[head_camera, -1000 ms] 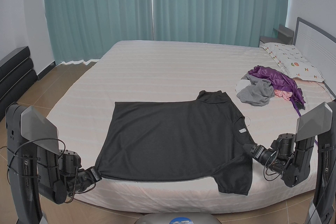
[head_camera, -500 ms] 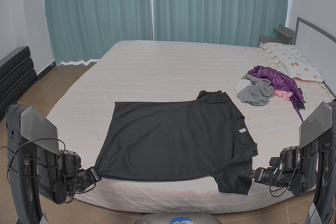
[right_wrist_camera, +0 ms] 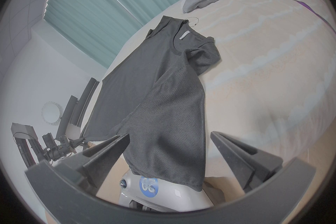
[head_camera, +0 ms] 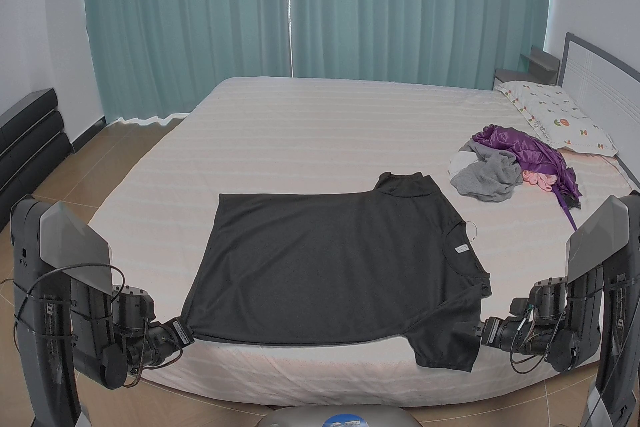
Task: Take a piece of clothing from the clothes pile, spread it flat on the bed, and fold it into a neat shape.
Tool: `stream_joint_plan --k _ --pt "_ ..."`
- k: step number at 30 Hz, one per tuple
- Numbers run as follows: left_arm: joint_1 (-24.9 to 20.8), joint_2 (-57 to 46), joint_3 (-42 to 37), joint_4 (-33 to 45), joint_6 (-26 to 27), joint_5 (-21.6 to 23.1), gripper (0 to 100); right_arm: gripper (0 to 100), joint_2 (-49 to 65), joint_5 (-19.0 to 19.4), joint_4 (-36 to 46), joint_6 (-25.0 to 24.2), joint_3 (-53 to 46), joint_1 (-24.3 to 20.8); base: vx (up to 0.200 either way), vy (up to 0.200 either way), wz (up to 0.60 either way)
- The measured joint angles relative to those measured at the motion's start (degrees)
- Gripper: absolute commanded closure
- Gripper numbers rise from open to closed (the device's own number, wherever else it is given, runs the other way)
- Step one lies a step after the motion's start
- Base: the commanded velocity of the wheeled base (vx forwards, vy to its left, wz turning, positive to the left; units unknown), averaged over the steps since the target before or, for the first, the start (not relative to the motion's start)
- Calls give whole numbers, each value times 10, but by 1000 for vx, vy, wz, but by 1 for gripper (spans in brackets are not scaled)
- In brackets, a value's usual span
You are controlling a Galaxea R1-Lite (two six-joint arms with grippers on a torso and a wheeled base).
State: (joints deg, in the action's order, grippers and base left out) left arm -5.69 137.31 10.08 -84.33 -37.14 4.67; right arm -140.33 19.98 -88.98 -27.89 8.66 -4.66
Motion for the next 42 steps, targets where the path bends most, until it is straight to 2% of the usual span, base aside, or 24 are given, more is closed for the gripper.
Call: stream_joint_plan --k 25,34,42 --pt "0 -20 -12 0 3 -3 100 100 47 6 0 36 -70 40 0 0 0" --pt "0 -35 -33 -5 15 -6 100 100 69 30 2 46 -76 74 0 0 0" --pt "1 -36 -57 -46 26 -6 100 100 100 37 79 56 -76 80 0 0 0"
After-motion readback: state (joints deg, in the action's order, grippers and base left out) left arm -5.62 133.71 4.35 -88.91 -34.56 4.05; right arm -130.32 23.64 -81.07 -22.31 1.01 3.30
